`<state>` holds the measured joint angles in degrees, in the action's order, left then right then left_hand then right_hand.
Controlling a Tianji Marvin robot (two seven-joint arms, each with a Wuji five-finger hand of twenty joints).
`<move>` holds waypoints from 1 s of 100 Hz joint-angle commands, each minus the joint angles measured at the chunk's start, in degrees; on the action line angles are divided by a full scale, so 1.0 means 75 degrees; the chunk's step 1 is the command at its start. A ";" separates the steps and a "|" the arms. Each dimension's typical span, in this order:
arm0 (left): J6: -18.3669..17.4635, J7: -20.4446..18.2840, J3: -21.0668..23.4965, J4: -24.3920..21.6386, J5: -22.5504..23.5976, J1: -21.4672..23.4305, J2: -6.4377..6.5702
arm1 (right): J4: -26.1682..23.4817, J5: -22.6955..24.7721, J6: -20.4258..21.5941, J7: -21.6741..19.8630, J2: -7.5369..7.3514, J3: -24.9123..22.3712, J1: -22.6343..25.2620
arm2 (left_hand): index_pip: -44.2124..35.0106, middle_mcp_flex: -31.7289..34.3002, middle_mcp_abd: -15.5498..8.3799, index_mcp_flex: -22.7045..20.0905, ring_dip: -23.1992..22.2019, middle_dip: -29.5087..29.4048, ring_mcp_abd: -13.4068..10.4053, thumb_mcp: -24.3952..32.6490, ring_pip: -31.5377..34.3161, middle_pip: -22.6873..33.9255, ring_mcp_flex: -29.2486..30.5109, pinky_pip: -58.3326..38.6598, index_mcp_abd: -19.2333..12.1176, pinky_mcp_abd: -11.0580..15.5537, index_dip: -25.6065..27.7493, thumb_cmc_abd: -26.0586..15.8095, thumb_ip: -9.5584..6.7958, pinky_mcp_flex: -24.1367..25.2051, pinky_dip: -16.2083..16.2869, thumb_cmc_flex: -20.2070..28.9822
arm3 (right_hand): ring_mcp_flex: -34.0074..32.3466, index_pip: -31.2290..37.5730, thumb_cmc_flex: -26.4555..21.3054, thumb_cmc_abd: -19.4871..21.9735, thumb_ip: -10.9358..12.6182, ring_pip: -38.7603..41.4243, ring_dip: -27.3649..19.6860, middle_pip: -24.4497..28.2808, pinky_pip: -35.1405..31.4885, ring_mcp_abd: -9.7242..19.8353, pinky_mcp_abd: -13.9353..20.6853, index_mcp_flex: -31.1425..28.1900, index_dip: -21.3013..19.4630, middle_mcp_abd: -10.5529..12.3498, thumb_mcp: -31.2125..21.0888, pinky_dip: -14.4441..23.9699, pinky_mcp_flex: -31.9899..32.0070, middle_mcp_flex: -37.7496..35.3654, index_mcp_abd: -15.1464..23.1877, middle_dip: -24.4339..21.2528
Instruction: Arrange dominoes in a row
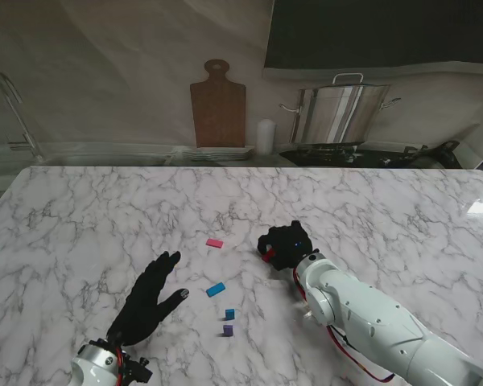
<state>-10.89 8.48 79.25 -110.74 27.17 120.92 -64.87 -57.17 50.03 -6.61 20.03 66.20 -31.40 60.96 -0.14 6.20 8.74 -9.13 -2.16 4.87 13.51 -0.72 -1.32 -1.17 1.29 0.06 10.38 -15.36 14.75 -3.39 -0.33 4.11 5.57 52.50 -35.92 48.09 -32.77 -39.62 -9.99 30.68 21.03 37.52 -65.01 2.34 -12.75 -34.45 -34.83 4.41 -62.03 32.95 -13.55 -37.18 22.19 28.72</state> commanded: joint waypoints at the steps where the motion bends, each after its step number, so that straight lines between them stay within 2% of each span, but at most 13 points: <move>1: 0.0012 -0.0108 -0.0009 0.0019 -0.0016 0.0012 -0.0005 | 0.0008 0.0062 -0.0008 -0.0065 -0.0038 0.0029 0.0041 | 0.0116 -0.0170 -0.0084 0.0201 0.0148 -0.0056 -0.0033 -0.0015 -0.0075 -0.0050 -0.0216 0.0090 -0.0034 0.0038 -0.0085 -0.0063 -0.0008 -0.0030 -0.0019 0.0148 | -0.0100 0.0278 -0.0225 -0.0472 -0.0332 0.0152 0.0098 0.0147 -0.0144 0.0138 0.0087 -0.0125 0.0001 0.0106 0.0075 0.0051 0.0003 -0.0090 0.0383 0.0105; 26: 0.0010 -0.0107 -0.0001 0.0021 -0.0031 0.0013 -0.0008 | -0.0011 0.0090 -0.0004 -0.0147 -0.0063 0.0068 0.0028 | 0.0118 -0.0172 -0.0080 0.0203 0.0148 -0.0059 -0.0034 -0.0017 -0.0072 -0.0051 -0.0215 0.0090 -0.0031 0.0040 -0.0086 -0.0061 -0.0006 -0.0030 -0.0014 0.0148 | -0.0161 0.0679 -0.0251 -0.0484 -0.0448 0.0166 0.0108 0.0159 -0.0152 0.0138 0.0080 -0.0189 -0.0092 0.0109 0.0168 0.0040 -0.0020 -0.0197 0.0519 0.0126; 48: -0.0004 -0.0103 0.0021 0.0026 -0.0051 0.0014 -0.0011 | -0.0007 0.0055 0.0074 -0.0173 -0.0057 0.0076 0.0014 | 0.0118 -0.0173 -0.0071 0.0201 0.0154 -0.0062 -0.0038 -0.0020 -0.0076 -0.0052 -0.0217 0.0091 -0.0035 0.0039 -0.0091 -0.0057 -0.0004 -0.0030 -0.0011 0.0139 | -0.0196 0.1319 -0.0157 -0.0492 -0.0483 0.0175 0.0122 0.0184 -0.0136 0.0133 0.0060 -0.0114 -0.0481 0.0152 0.0297 0.0022 0.0008 -0.0310 0.0568 0.0156; 67: 0.0002 -0.0112 0.0032 0.0020 -0.0070 0.0022 -0.0012 | 0.0019 0.0043 0.0152 -0.0167 -0.0052 0.0125 -0.0017 | 0.0120 -0.0174 -0.0077 0.0203 0.0159 -0.0068 -0.0039 -0.0017 -0.0077 -0.0055 -0.0215 0.0089 -0.0024 0.0038 -0.0094 -0.0052 -0.0005 -0.0030 -0.0007 0.0145 | -0.0379 0.1744 -0.0134 -0.0564 -0.0437 0.0136 0.0102 0.0127 -0.0143 0.0165 0.0027 -0.0019 -0.1381 0.0196 0.0167 0.0011 -0.0073 -0.0504 0.0515 0.0131; 85: -0.0002 -0.0111 0.0037 0.0020 -0.0069 0.0022 -0.0012 | 0.0086 0.0043 0.0257 -0.0115 -0.0047 0.0172 -0.0061 | 0.0121 -0.0174 -0.0066 0.0202 0.0160 -0.0072 -0.0042 -0.0020 -0.0075 -0.0055 -0.0215 0.0087 -0.0026 0.0039 -0.0099 -0.0050 -0.0003 -0.0030 -0.0001 0.0136 | -0.0867 0.1873 -0.0228 -0.0732 -0.0435 0.0004 0.0051 -0.0114 -0.0117 0.0261 -0.0010 -0.0063 -0.2042 0.0405 -0.0050 -0.0065 -0.0306 -0.1241 0.0626 0.0002; 94: -0.0005 -0.0120 0.0036 0.0029 -0.0072 0.0015 -0.0011 | 0.0148 0.0043 0.0317 -0.0051 -0.0038 0.0217 -0.0095 | 0.0122 -0.0173 -0.0070 0.0202 0.0160 -0.0073 -0.0039 -0.0010 -0.0075 -0.0054 -0.0215 0.0087 -0.0024 0.0038 -0.0102 -0.0051 -0.0005 -0.0029 0.0001 0.0150 | -0.1179 0.1899 -0.0249 -0.0908 -0.0468 0.0046 0.0112 -0.0292 -0.0153 0.0357 -0.0043 -0.0135 -0.2434 0.0598 -0.0291 -0.0167 -0.0410 -0.1928 0.0679 0.0443; 100: -0.0003 -0.0122 0.0037 0.0032 -0.0075 0.0012 -0.0011 | 0.0201 0.0043 0.0368 0.0008 -0.0030 0.0249 -0.0117 | 0.0121 -0.0174 -0.0073 0.0201 0.0160 -0.0073 -0.0040 -0.0014 -0.0074 -0.0054 -0.0215 0.0086 -0.0026 0.0039 -0.0102 -0.0047 -0.0004 -0.0030 0.0003 0.0145 | -0.1299 0.2006 -0.0270 -0.1092 -0.0432 0.0184 0.0183 -0.0069 -0.0184 0.0416 -0.0063 -0.0079 -0.2590 0.0716 -0.0416 -0.0189 -0.0428 -0.2234 0.0687 0.0788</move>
<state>-10.91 8.47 79.63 -110.69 26.75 120.90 -64.90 -56.85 50.22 -4.36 20.01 65.94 -30.06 59.80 -0.14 6.20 8.74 -9.13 -2.15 4.87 13.50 -0.72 -1.32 -1.17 1.29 0.06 10.38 -15.36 14.75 -3.39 -0.33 4.11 5.57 52.50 -44.22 56.81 -33.55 -44.35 -11.27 30.72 21.25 35.89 -65.15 3.73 -12.70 -32.92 -51.15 7.71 -64.66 32.35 -16.58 -50.69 22.88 32.14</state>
